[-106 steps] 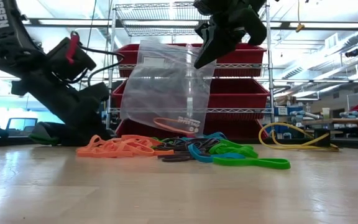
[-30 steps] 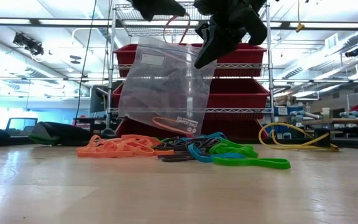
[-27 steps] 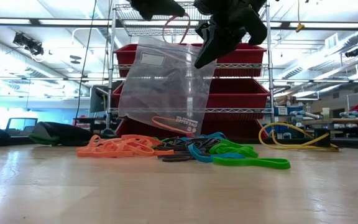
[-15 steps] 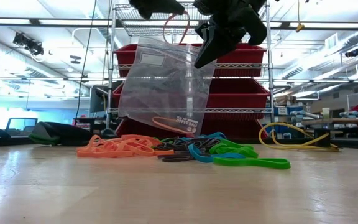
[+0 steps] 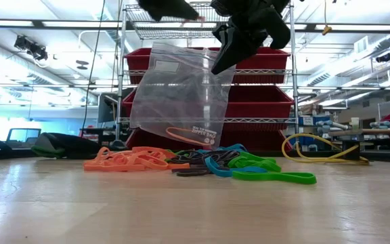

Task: Sort rubber bands
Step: Put the orange rubber band into the transparent zip bag

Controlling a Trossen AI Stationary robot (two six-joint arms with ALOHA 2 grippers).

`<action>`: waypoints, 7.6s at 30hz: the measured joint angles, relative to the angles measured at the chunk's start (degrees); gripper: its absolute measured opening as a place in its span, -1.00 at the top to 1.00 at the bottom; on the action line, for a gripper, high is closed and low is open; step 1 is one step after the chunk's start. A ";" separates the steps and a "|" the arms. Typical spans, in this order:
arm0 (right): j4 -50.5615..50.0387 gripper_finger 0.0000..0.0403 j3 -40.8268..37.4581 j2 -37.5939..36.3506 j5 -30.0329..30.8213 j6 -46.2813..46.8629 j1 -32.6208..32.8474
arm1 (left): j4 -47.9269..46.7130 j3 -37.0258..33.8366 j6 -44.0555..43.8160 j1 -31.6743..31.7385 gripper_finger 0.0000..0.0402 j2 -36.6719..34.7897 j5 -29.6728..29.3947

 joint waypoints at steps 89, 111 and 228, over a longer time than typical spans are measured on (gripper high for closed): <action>-1.14 1.00 0.00 0.00 0.00 0.47 -0.01 | -14.31 -4.76 -8.52 0.98 -0.01 -15.70 -6.13; -0.93 1.00 -0.01 0.00 0.00 0.47 -0.02 | 14.91 -44.90 -34.11 -3.98 0.15 -8.03 0.99; 0.57 1.00 -0.01 0.02 -0.59 0.82 -0.09 | -2.36 -1.75 18.53 -8.67 0.57 5.10 -26.06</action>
